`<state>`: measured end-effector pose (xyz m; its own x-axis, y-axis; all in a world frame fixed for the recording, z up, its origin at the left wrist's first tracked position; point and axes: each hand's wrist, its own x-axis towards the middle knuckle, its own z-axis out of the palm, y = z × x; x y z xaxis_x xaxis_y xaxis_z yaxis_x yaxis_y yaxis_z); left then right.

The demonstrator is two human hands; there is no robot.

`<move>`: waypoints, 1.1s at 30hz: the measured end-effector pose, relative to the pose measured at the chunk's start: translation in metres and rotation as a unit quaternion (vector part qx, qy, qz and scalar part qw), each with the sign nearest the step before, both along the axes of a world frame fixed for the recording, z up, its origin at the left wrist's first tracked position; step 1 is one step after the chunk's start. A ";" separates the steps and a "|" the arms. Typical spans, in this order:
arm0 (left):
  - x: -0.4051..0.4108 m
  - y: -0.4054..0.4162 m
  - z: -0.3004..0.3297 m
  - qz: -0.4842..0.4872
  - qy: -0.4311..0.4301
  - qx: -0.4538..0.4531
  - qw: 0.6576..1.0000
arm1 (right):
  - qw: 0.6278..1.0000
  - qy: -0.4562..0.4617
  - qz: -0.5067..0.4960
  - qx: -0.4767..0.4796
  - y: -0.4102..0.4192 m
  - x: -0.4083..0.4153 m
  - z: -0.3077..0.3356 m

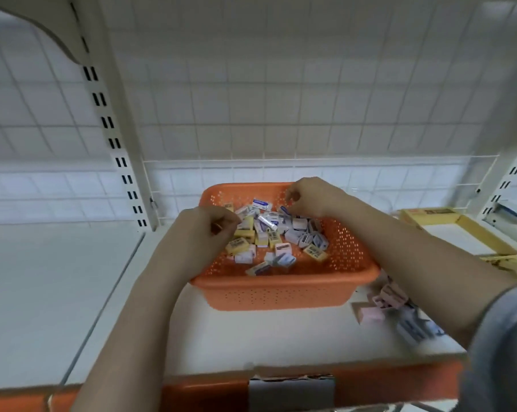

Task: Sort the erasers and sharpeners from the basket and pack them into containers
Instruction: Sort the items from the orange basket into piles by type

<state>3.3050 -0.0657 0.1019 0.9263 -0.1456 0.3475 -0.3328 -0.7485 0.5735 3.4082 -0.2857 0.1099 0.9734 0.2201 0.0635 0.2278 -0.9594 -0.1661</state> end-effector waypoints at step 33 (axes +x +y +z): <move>0.095 -0.009 0.009 -0.023 0.047 0.324 0.945 | 0.892 -0.174 -0.038 0.416 -0.029 -0.100 0.027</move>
